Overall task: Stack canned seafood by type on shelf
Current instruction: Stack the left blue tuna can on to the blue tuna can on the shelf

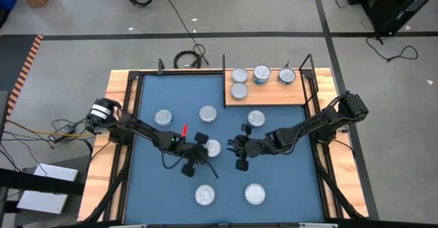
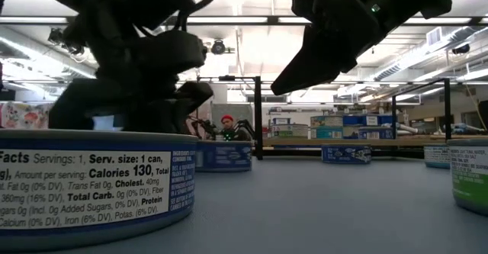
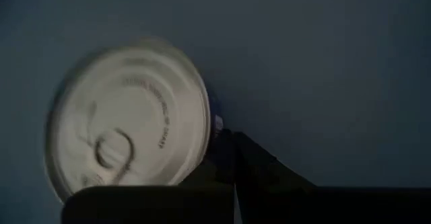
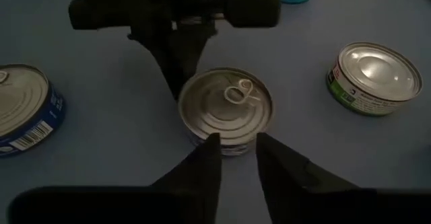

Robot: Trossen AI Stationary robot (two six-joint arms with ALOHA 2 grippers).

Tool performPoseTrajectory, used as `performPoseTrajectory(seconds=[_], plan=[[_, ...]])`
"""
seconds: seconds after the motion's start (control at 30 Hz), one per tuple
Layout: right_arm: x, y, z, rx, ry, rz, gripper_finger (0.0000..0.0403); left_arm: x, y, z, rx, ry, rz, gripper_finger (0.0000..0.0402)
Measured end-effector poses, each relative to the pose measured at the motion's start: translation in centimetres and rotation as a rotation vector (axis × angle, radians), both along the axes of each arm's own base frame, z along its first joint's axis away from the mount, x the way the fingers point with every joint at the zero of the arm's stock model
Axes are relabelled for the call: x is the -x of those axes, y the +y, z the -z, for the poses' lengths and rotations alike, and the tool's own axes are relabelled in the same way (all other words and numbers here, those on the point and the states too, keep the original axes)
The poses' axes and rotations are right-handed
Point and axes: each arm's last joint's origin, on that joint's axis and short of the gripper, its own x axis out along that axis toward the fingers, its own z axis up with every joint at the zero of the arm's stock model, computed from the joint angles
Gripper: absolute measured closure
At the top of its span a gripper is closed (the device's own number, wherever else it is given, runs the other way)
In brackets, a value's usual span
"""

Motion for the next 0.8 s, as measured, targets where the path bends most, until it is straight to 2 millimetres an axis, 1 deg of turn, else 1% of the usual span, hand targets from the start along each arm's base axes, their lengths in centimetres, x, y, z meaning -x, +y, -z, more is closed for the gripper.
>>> performPoseTrajectory(seconds=[0.1, 0.2, 0.33, 0.43, 0.57, 0.63, 0.8], plan=[[-0.1, 0.0, -0.2, 0.002, 0.001, -0.002, 0.0272, -0.4, 0.6, -0.3, -0.010, -0.040, 0.004, 0.0401], [-0.6, 0.2, -1.0, 0.013, -0.020, -0.018, 0.0257, -0.8, 1.1, -0.6, -0.020, -0.078, 0.005, 0.0401], [-0.9, 0.1, -1.5, 0.047, 0.006, -0.035, 0.0251, -0.8, 1.5, -0.5, -0.023, -0.065, -0.012, 0.0401], [-1.1, -0.1, -2.0, 0.056, 0.035, -0.030, 0.0252, -0.4, 1.6, -0.9, -0.028, -0.084, -0.027, 0.0401], [-1.4, -0.3, -2.5, 0.068, 0.042, -0.043, 0.0253, 1.2, 2.0, -2.1, 0.011, -0.152, -0.066, 0.0401], [-1.7, -0.5, -2.9, 0.058, 0.036, -0.057, 0.0252, 2.5, 2.3, -2.7, 0.037, -0.202, -0.087, 0.0401], [-2.3, -0.9, -3.9, 0.074, 0.040, -0.071, 0.0253, 5.3, 3.3, -4.4, 0.132, -0.378, -0.142, 0.0401]])
